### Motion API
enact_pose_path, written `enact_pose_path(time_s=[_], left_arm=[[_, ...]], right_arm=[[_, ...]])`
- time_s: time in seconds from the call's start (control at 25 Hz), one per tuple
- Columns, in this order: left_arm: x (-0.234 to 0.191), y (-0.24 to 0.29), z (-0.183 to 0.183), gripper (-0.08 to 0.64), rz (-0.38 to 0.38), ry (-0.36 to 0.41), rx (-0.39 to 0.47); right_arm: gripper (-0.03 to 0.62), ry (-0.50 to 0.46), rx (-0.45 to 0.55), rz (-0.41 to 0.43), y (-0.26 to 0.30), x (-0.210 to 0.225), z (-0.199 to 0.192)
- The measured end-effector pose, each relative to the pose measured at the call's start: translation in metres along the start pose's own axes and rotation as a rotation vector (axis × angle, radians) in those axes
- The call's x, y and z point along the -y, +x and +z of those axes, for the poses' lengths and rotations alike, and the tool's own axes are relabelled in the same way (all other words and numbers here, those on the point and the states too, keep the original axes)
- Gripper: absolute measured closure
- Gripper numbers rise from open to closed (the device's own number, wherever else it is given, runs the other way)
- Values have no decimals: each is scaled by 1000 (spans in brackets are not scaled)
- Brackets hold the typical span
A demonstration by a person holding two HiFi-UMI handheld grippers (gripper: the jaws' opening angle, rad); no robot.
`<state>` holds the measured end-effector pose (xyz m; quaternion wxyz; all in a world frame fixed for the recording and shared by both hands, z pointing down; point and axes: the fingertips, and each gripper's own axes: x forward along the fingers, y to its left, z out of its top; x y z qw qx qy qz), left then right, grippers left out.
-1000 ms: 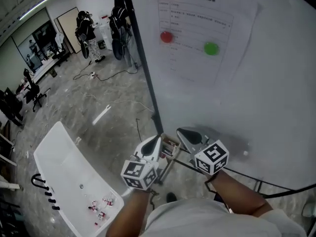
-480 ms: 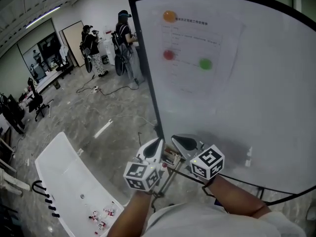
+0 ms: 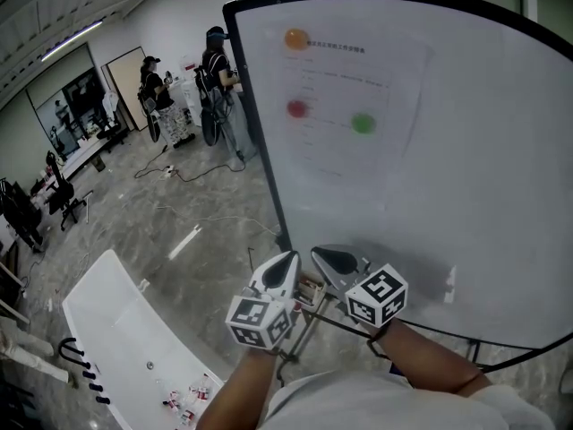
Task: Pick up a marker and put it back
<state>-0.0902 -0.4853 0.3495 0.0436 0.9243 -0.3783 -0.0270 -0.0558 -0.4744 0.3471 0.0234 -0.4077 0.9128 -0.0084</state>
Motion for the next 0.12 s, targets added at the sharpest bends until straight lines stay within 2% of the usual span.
enact_pose_path(time_s=[0.12], left_arm=[[3,3,1,558,-4,6,-1]], right_arm=[[591,4,-1,-1,-1,2,-1]])
